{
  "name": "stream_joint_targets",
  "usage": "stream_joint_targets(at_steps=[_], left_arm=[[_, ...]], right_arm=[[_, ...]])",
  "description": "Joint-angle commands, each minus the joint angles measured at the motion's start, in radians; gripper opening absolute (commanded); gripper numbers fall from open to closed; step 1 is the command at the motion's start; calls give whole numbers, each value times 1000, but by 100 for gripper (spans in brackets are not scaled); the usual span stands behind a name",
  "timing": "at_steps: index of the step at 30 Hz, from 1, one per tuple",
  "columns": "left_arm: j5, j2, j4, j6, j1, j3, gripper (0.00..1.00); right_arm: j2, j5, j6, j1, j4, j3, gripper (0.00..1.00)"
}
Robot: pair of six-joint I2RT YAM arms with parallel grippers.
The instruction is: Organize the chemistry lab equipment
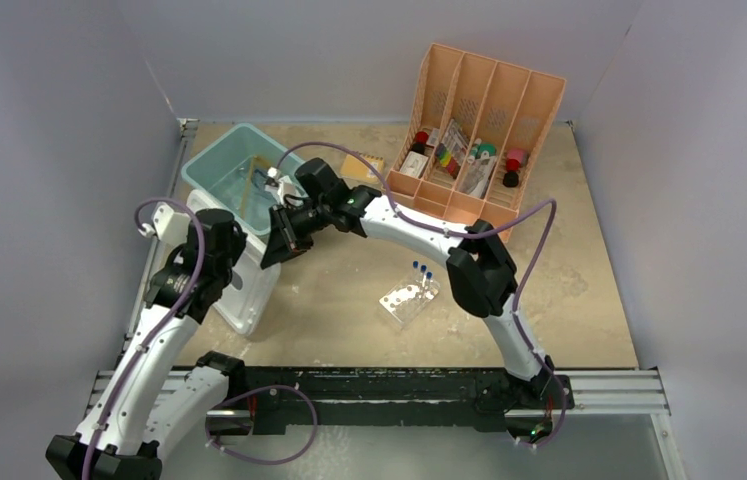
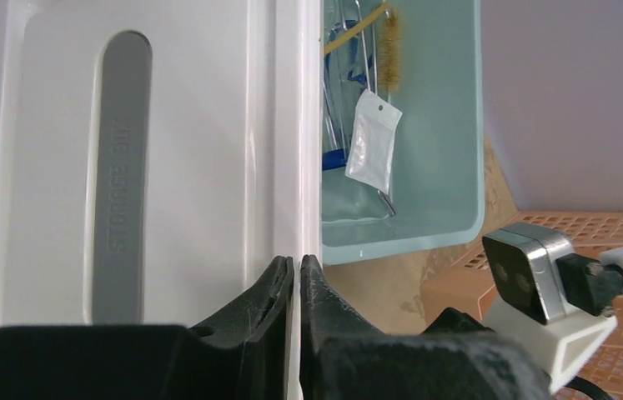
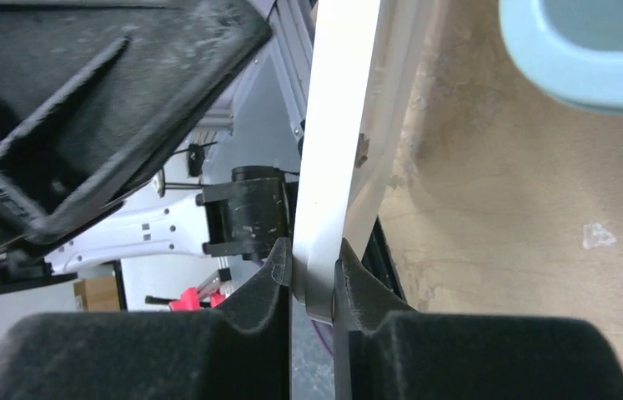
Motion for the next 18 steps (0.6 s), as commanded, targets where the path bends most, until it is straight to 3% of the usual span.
stream_joint_targets(at_steps=[1, 3, 6, 9, 18], left_arm=[[-36, 3, 54, 46, 3, 85, 0], [-50, 9, 39, 58, 3, 115, 4], [-88, 17, 9, 82, 3, 179, 26], [-131, 33, -16, 125, 3, 262, 41], [-172, 179, -78, 355, 3, 580, 56]], right_arm=[[-78, 15, -5, -3, 88, 30, 0], [-108, 2, 26, -21, 172, 5, 0], [-137, -31, 67, -43, 229, 5, 0], [-158, -78, 92, -57, 255, 33, 0], [-187, -167, 261, -169, 411, 69, 0]])
